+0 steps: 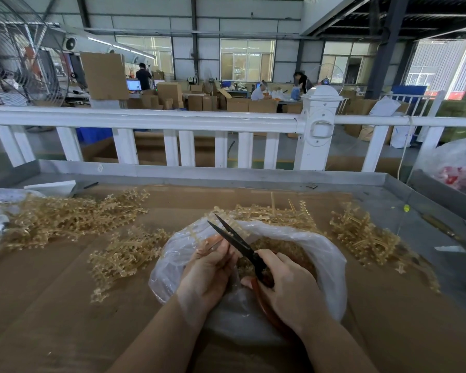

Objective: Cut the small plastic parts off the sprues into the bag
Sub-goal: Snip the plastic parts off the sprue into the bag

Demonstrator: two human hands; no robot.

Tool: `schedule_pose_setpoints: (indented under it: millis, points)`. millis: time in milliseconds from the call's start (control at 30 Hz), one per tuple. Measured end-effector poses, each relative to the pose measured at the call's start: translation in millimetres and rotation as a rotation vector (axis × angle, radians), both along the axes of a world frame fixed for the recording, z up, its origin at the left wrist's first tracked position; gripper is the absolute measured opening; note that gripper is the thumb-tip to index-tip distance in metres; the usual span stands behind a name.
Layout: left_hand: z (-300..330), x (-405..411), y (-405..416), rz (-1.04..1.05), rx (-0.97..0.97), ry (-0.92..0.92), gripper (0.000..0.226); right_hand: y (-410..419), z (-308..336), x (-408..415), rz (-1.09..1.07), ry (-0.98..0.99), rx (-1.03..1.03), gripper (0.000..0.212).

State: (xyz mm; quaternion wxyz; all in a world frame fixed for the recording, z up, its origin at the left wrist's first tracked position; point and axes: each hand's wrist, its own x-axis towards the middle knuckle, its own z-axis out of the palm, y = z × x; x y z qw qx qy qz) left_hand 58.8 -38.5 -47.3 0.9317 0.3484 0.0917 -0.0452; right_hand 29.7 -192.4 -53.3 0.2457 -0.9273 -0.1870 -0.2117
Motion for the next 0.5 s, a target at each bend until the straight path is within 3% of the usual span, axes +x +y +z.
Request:
schedule_pose_setpoints:
  millis: [500]
  points:
    - [-1.8, -0.6, 1.4, -0.041, 0.011, -0.050, 0.023, 1.3, 0.7, -1.0, -0.088, -0.091, 0.017, 0.045]
